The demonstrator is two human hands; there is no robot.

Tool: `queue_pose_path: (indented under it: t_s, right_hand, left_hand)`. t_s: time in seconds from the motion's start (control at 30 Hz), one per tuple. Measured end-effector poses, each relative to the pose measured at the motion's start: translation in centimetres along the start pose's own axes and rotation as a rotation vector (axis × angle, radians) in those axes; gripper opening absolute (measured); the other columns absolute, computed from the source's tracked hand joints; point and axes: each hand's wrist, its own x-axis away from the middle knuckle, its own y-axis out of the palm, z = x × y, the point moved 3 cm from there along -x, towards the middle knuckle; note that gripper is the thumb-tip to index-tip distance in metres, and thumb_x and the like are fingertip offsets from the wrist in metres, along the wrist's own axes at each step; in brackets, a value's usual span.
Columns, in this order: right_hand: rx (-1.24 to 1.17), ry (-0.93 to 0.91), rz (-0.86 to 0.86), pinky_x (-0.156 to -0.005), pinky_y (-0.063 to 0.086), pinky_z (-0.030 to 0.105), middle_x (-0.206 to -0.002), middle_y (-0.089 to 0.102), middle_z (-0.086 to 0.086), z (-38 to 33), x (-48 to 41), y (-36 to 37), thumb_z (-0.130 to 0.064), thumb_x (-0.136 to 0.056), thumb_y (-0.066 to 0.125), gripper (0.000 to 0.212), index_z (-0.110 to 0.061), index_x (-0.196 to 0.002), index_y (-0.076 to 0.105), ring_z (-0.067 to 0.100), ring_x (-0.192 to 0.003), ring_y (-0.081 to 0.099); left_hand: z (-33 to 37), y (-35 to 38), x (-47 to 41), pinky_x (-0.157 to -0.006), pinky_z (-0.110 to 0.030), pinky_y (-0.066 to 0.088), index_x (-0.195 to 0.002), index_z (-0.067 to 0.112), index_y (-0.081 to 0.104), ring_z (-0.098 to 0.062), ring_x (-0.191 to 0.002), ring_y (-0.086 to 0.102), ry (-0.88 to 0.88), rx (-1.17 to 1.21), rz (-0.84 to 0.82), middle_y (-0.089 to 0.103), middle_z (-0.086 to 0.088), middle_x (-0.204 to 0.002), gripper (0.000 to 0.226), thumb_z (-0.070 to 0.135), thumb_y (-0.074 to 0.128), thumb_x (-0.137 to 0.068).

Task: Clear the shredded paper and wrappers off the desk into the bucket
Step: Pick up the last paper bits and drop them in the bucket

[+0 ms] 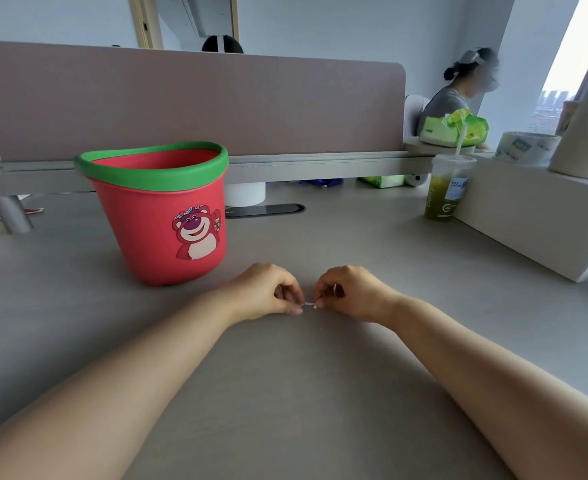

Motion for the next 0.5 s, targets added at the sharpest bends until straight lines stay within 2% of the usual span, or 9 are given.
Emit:
queue_pose_path:
  t_s: [0.1,0.23,0.33,0.4,0.5]
  right_hand:
    - [0.067,0.015,-0.020,-0.076,0.043,0.027,-0.092,0.062,0.006,-0.3,0.0,0.4,-0.016,-0.083,0.060,0.011,-0.011,-0.091,0.066,0.020,-0.084,0.054]
    - [0.175,0.045,-0.074,-0.085,0.045,0.035,-0.111,0.058,0.010,-0.7,0.2,0.9,-0.016,-0.088,0.047,0.016,-0.012,-0.098,0.059,0.029,-0.101,0.055]
    - [0.255,0.039,-0.075,-0.083,0.042,0.033,-0.115,0.055,0.009,-0.8,0.6,1.2,-0.016,-0.091,0.042,0.016,-0.012,-0.101,0.054,0.029,-0.105,0.052]
    - [0.276,0.034,-0.066,-0.085,0.041,0.033,-0.115,0.055,0.010,-0.7,0.9,1.1,-0.017,-0.092,0.042,0.016,-0.010,-0.101,0.053,0.028,-0.107,0.051]
    - [0.236,0.049,-0.028,-0.085,0.042,0.034,-0.111,0.057,0.010,-0.2,1.3,0.6,-0.015,-0.091,0.043,0.012,-0.013,-0.095,0.053,0.029,-0.102,0.053]
  left_hand:
    - [0.4,0.3,-0.3,-0.058,-0.012,0.036,-0.085,0.017,0.070,-0.003,-0.064,0.049,-0.008,-0.043,0.034,0.057,0.006,-0.075,0.015,0.027,0.074,-0.074]
    - [0.9,0.4,-0.2,-0.060,-0.020,0.037,-0.086,0.014,0.069,-0.012,-0.073,0.051,0.012,-0.122,0.044,0.056,0.005,-0.079,0.016,0.027,0.070,-0.078]
    - [1.3,0.7,0.0,-0.073,-0.026,0.041,-0.089,0.013,0.066,-0.019,-0.085,0.056,0.046,-0.208,0.037,0.058,0.001,-0.086,0.015,0.026,0.064,-0.082]
    - [1.5,0.9,0.2,-0.081,-0.032,0.044,-0.092,0.013,0.063,-0.023,-0.095,0.057,0.051,-0.280,0.024,0.062,-0.004,-0.098,0.016,0.027,0.059,-0.086]
    - [1.6,1.2,0.3,-0.083,-0.033,0.042,-0.096,0.011,0.058,-0.026,-0.099,0.055,0.044,-0.347,-0.006,0.060,-0.008,-0.107,0.020,0.030,0.052,-0.090]
